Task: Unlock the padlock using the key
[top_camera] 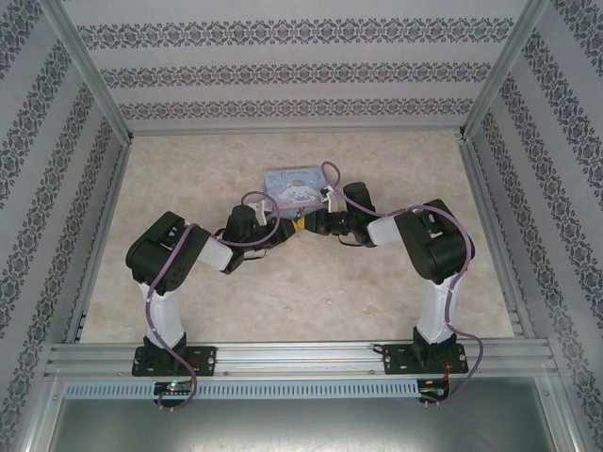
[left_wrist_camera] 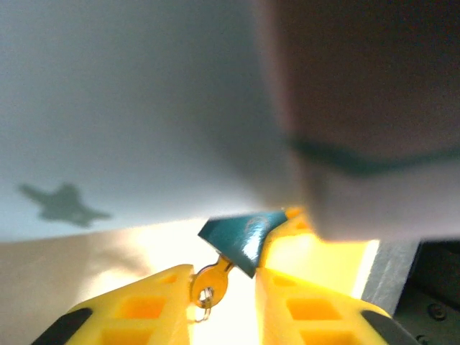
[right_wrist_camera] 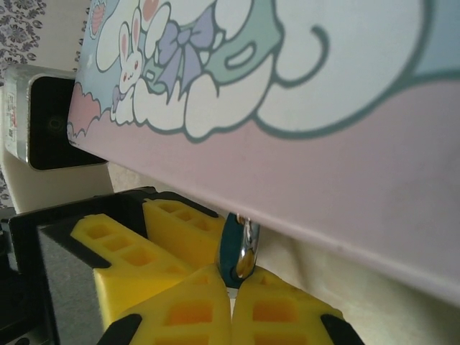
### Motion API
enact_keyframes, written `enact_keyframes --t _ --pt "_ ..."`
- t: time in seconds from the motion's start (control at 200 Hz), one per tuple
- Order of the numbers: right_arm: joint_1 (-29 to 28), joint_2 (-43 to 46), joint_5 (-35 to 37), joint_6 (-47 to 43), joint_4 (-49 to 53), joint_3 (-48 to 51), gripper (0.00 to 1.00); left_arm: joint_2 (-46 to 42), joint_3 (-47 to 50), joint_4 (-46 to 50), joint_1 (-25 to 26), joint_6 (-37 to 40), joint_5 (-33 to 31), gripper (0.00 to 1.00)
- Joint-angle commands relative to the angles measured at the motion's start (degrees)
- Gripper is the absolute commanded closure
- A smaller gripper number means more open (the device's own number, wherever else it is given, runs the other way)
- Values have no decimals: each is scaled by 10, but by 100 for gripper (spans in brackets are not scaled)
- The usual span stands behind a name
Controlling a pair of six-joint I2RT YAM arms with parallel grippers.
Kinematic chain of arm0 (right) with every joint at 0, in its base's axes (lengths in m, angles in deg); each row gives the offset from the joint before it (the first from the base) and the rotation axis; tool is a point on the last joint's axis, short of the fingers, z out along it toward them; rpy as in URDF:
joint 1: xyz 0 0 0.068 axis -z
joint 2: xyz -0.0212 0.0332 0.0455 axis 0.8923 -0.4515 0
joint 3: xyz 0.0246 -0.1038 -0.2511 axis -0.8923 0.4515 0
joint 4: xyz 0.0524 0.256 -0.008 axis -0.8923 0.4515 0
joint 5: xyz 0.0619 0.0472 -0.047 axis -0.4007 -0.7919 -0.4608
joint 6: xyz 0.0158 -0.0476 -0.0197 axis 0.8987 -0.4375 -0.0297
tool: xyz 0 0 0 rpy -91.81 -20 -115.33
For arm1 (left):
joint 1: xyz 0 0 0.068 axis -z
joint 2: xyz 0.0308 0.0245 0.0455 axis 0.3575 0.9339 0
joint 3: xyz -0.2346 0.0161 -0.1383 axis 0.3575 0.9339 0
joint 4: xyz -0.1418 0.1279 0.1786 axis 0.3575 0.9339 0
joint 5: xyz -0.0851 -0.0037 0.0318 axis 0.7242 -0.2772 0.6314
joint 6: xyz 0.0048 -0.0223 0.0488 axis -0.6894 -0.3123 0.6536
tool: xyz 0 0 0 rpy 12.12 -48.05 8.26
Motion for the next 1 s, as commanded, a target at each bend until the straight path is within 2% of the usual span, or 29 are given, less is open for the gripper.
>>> enact_keyframes --t 0.0,0.25,0.565,0.635,0.799,0.934,0.999 --pt "-22 -27 -45 16 24 0 100 4 -14 -89 20 -15 76 80" --pt "-25 -25 -37 16 29 0 100 -3 -22 -44 21 -1 60 100" --pt "-36 -15 -20 29 38 6 100 -88 -23 139 38 107 -22 100" --pt "-35 -14 -17 26 43 9 100 -99 -17 147 38 109 -24 82" --pt "-20 -19 -16 11 64 16 100 -119 0 154 38 106 -31 54" --pt "-9 -18 -17 -6 86 22 100 -148 16 152 38 97 -40 44" --pt "-5 -17 -15 -21 113 20 100 -171 22 163 37 96 -52 43"
